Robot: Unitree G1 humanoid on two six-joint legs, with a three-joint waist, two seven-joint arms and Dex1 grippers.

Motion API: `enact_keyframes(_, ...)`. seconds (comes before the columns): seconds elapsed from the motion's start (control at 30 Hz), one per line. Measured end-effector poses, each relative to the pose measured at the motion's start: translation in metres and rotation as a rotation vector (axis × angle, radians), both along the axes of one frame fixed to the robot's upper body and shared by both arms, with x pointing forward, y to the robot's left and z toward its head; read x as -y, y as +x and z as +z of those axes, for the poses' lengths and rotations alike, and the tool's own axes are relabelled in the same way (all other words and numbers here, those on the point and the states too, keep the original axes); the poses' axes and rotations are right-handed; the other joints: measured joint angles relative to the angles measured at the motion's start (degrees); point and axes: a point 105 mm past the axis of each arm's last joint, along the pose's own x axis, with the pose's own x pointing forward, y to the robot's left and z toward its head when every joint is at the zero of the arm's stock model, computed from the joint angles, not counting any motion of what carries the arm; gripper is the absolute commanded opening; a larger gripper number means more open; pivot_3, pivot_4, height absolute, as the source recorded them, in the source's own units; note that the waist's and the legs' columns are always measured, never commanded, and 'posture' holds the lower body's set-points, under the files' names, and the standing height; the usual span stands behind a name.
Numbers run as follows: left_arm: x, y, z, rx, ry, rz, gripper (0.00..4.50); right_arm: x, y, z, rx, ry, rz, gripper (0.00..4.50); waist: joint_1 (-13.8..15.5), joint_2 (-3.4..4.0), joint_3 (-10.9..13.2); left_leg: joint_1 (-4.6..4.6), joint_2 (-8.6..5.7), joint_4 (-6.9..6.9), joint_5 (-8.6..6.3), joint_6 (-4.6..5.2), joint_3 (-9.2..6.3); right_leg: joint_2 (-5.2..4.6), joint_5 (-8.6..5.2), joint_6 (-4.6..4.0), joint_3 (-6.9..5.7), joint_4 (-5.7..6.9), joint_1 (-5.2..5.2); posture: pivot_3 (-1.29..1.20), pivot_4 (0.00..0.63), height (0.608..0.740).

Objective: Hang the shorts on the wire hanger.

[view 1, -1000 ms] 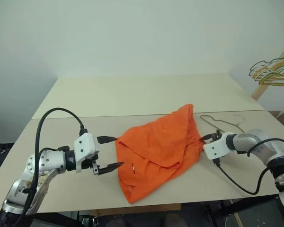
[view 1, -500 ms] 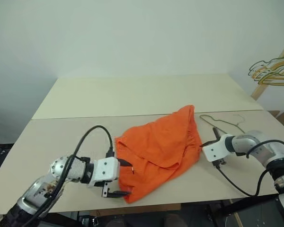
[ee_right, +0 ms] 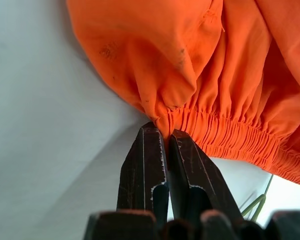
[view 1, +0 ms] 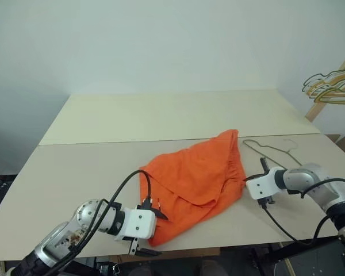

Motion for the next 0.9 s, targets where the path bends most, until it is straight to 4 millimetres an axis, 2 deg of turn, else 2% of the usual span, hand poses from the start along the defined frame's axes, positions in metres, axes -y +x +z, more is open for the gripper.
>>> enact_keyframes(0.17, 0.002, 0.002, -0.011, -0.010, 0.012, 0.010, 1.95, 0.000, -0.001, 0.000, -0.001, -0.001, -0.009, 0.00, 0.0, 0.00, 0.0, 0.03, -0.01, 0.01, -0.04, 0.07, 0.08, 0.00, 0.00, 0.01, 0.08, -0.01, 0.00, 0.00, 0.000, 0.740)
enact_keyframes(0.3, 0.007, 0.007, -0.010, 0.005, 0.003, 0.014, 1.95, 0.001, -0.002, 0.000, -0.001, -0.001, -0.012, 0.00, 0.0, -0.01, 0.0, 0.03, -0.02, 0.02, -0.06, 0.10, 0.14, 0.00, 0.01, 0.03, 0.14, -0.02, 0.00, -0.01, 0.000, 0.740)
enact_keyframes(0.5, 0.003, 0.003, -0.015, -0.009, 0.068, -0.033, 1.95, 0.000, -0.004, 0.000, -0.006, -0.003, -0.010, 0.00, -0.2, -0.01, 0.0, 0.12, -0.01, 0.01, -0.07, 0.13, 0.26, 0.02, 0.02, 0.05, 0.24, -0.01, 0.01, -0.01, 0.000, 0.740)
enact_keyframes(0.6, 0.003, 0.003, -0.016, -0.005, 0.078, -0.034, 1.36, -0.001, -0.004, 0.000, -0.007, -0.003, -0.010, 0.00, -0.2, -0.01, 0.0, 0.23, -0.01, 0.00, -0.11, 0.20, 0.39, 0.02, 0.03, 0.08, 0.35, 0.00, 0.05, -0.01, 0.000, 0.740)
enact_keyframes(0.73, 0.002, 0.004, -0.017, -0.006, 0.083, -0.028, 0.03, -0.001, -0.004, 0.000, -0.006, -0.003, -0.013, 0.00, -0.2, -0.01, 0.0, 0.42, 0.01, 0.00, -0.24, 0.42, 0.58, 0.02, 0.04, 0.10, 0.50, 0.02, 0.10, 0.00, 0.000, 0.740)
enact_keyframes(0.9, 0.002, 0.006, -0.017, 0.008, 0.088, -0.020, 0.03, 0.000, -0.003, 0.000, -0.007, -0.004, -0.024, 0.00, -0.2, -0.01, 0.0, 0.56, 0.02, -0.01, -0.24, 0.42, 0.83, 0.01, 0.07, 0.15, 0.69, 0.01, 0.16, 0.00, 0.000, 0.740)
